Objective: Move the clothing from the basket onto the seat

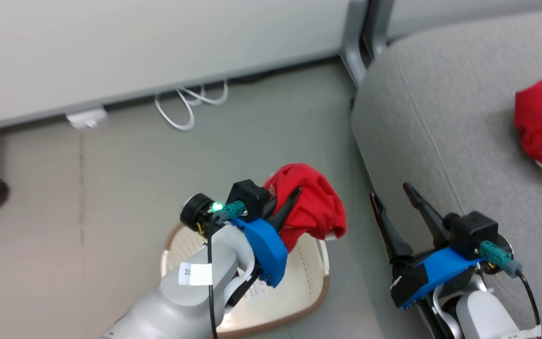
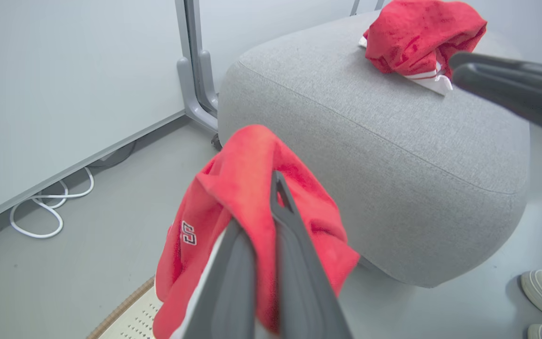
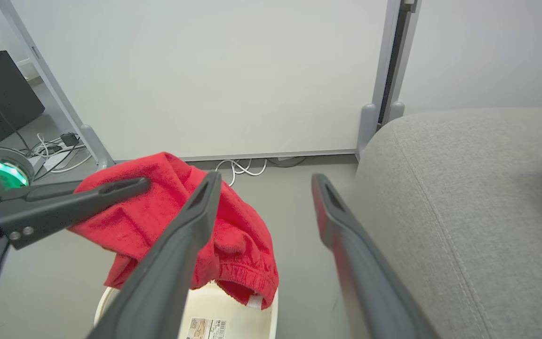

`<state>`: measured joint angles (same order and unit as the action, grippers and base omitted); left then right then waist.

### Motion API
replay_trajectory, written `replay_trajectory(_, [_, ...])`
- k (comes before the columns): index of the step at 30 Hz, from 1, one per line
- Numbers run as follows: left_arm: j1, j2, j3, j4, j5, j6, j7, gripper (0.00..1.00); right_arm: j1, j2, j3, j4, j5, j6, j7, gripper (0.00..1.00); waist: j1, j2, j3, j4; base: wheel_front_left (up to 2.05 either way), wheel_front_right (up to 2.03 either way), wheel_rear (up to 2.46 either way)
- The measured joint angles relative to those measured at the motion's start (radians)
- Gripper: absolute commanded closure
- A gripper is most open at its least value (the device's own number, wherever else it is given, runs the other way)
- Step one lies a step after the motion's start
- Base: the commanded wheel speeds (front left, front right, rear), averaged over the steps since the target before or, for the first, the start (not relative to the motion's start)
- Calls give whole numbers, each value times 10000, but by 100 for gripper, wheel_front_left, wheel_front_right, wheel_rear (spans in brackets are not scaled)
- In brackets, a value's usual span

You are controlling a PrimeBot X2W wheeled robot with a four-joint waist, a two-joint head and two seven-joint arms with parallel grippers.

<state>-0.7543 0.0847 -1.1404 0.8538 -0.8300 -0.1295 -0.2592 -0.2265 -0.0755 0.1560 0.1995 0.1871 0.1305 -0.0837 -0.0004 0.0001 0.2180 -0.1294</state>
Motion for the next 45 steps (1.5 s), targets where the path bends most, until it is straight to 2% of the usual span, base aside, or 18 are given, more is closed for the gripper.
replay_trajectory(8, [-528, -157, -17, -903, -240, 0, -25, 100, 792, -21, -2, -424, 63, 0, 499, 0, 0, 1, -1555, 853, 0, 0, 0])
replay_trajectory(15, [-1108, -221, -33, -1321, -499, 0, -25, 100, 1081, -4, 77, -694, 77, 0, 807, 0, 1, 0, -2212, 1288, 0, 0, 0])
replay_trajectory(33, [-1146, -282, -414, -1185, -786, -2, -25, 100, 1029, -15, 573, -750, 165, 0, 1093, 0, 3, 0, -2166, 1130, 0, 0, 0])
replay_trajectory(40, [-1147, -288, -602, -1181, -869, -2, -25, 100, 154, -205, 878, -82, 276, 0, 1124, 0, 3, 0, -2095, 1168, 0, 0, 0])
replay_trajectory(45, [-1185, -295, -746, -1262, -943, -2, -27, 100, -828, -276, 1292, 922, 464, 2, 1126, 0, 4, 0, -2009, 1215, 0, 0, 0])
